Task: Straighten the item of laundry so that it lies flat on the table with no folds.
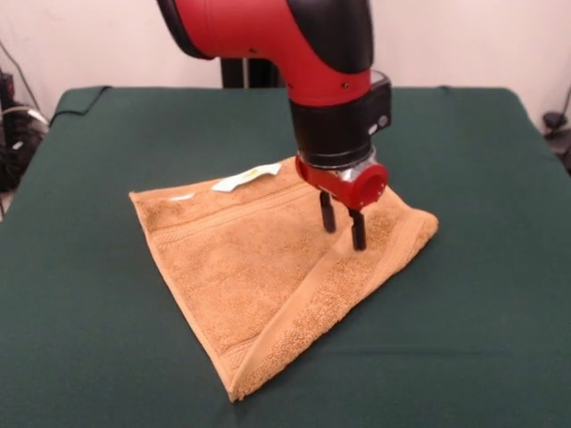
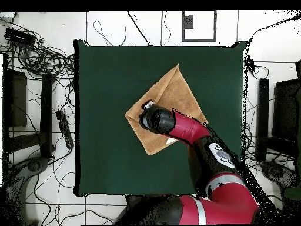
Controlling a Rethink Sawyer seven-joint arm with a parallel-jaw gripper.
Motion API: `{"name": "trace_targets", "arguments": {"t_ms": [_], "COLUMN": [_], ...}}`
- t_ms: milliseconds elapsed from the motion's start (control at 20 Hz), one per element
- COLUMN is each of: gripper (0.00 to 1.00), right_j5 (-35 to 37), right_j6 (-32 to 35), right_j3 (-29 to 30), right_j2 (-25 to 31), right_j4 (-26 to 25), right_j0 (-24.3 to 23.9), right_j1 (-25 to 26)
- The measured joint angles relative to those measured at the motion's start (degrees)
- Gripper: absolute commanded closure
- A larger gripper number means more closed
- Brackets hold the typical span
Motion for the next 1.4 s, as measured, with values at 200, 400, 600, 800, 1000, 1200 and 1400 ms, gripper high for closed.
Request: {"name": "trace_targets", "arguments": {"t_ms": [200, 400, 600, 800, 1000, 1200, 1400], "gripper": [0.00, 0.00, 0.00, 0.00, 0.00, 0.00, 0.00], "right_j5": [0.0, 0.0, 0.0, 0.0, 0.0, 0.0, -0.5], "right_j6": [0.0, 0.0, 0.0, 0.0, 0.0, 0.0, 0.0], "right_j3": [1.2, 2.5, 3.5, 3.8, 3.9, 3.8, 3.3], "right_j2": [1.7, 2.9, 3.2, 3.2, 3.2, 3.2, 3.2], "right_j4": [0.0, 0.1, 0.3, 0.3, 0.3, 0.3, 0.4], "right_j0": [-0.9, -2.1, -2.8, -2.9, -2.7, -2.3, -1.9], "right_j1": [-2.6, -6.0, -8.4, -9.6, -9.8, -9.1, -7.2]}}
